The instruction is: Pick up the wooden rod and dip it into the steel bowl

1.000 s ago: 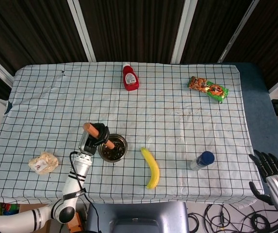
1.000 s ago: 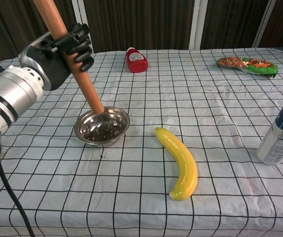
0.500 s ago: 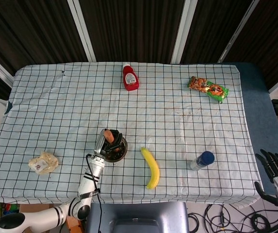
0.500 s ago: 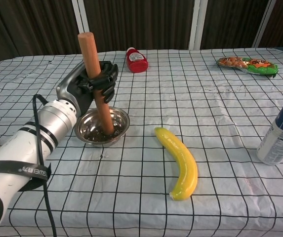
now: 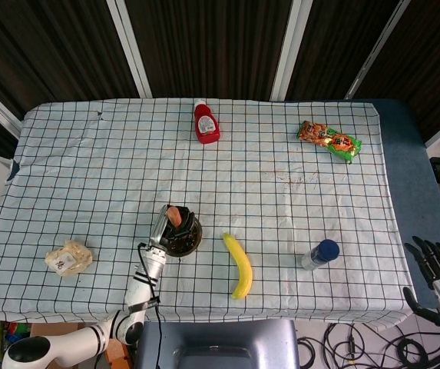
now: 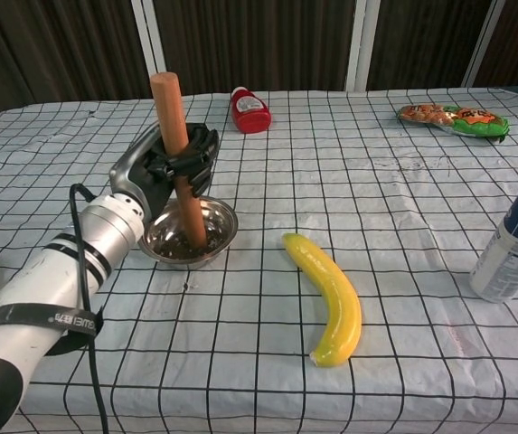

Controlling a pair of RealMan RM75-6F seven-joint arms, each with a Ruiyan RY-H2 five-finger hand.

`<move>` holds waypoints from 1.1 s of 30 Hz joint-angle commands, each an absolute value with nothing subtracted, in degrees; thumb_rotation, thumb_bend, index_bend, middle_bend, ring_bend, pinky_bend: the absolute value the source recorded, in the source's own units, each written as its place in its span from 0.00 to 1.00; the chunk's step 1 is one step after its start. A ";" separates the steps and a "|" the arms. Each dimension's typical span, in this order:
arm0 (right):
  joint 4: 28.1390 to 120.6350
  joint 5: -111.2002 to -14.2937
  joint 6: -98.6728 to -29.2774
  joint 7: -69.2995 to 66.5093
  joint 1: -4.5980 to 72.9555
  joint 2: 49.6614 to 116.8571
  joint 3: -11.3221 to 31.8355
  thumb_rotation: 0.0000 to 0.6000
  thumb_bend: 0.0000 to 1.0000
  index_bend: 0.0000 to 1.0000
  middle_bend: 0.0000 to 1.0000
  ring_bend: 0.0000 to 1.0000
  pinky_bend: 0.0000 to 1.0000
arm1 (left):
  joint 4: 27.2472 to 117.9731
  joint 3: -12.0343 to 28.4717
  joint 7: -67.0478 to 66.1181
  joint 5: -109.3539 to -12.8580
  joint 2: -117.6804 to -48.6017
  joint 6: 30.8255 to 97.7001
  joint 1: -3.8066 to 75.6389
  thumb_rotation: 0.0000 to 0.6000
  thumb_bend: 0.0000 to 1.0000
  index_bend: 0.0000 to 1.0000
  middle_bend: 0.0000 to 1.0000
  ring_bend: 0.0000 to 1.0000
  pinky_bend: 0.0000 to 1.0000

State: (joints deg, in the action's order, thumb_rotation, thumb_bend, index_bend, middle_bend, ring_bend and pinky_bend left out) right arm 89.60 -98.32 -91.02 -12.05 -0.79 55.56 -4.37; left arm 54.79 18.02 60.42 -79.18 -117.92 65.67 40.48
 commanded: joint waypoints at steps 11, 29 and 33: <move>89.54 -98.66 -91.45 -12.27 -0.97 55.49 -4.44 1.00 0.37 0.00 0.00 0.00 0.00 | 60.75 18.24 57.36 -79.34 -114.23 66.28 40.33 1.00 0.74 1.00 1.00 0.98 1.00; 89.06 -98.26 -91.65 -13.57 -1.07 55.08 -4.26 1.00 0.37 0.00 0.00 0.00 0.00 | 61.92 18.68 59.44 -82.23 -112.38 68.68 41.32 1.00 0.62 1.00 1.00 0.98 1.00; 89.11 -98.52 -91.47 -13.39 -0.98 55.09 -4.37 1.00 0.37 0.00 0.00 0.00 0.00 | 68.17 19.79 54.60 -83.43 -107.26 70.74 41.07 1.00 0.54 1.00 1.00 0.98 1.00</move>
State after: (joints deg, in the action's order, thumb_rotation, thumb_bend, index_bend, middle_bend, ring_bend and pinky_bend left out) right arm 89.08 -98.51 -91.49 -13.44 -0.99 55.07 -4.37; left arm 64.86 18.93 57.40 -82.31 -110.31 69.20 41.14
